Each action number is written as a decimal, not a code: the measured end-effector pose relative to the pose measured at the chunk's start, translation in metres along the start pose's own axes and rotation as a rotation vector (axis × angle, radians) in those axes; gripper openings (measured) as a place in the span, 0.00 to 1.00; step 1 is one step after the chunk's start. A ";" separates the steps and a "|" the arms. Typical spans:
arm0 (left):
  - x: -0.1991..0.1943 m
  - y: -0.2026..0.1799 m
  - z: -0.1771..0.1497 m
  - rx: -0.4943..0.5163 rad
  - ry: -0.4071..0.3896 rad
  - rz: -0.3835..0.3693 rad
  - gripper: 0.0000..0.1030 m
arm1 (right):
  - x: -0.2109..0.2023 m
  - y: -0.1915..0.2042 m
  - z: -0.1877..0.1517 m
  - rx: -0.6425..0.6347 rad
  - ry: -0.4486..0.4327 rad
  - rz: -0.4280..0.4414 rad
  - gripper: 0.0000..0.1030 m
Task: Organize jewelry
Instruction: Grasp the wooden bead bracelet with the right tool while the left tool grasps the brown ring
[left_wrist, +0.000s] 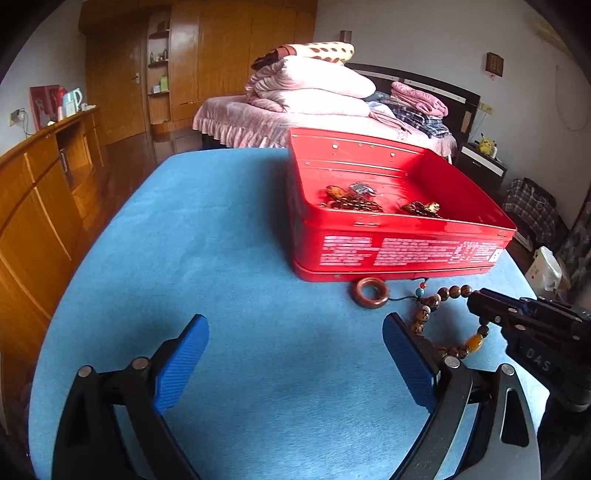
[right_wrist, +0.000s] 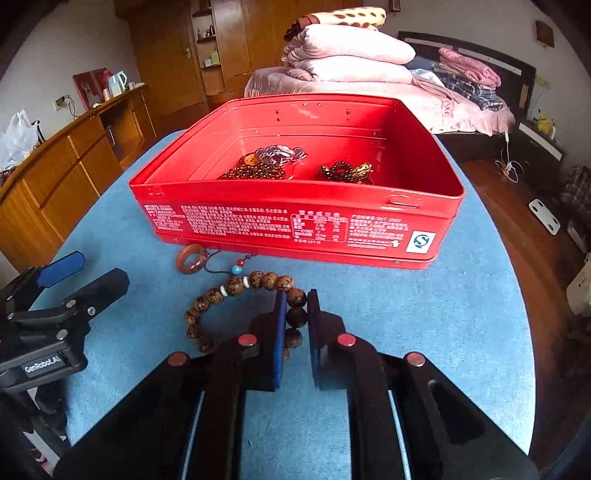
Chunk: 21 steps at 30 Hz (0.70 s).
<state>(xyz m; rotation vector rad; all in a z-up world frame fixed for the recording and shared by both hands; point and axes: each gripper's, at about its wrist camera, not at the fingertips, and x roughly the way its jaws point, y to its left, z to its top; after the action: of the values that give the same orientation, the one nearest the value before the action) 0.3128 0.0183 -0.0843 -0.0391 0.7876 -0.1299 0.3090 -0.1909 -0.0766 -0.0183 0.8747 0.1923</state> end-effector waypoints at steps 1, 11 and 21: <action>0.003 -0.004 0.002 0.003 0.004 -0.009 0.91 | -0.003 -0.003 0.000 0.003 -0.005 -0.003 0.10; 0.038 -0.036 0.016 0.030 0.078 -0.050 0.71 | -0.014 -0.036 -0.008 0.047 -0.011 -0.018 0.10; 0.056 -0.045 0.022 0.031 0.115 -0.056 0.39 | -0.009 -0.049 -0.014 0.077 -0.014 0.007 0.10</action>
<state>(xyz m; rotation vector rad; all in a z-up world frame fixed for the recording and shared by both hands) 0.3633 -0.0336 -0.1048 -0.0243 0.8990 -0.1989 0.3008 -0.2415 -0.0817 0.0582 0.8673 0.1653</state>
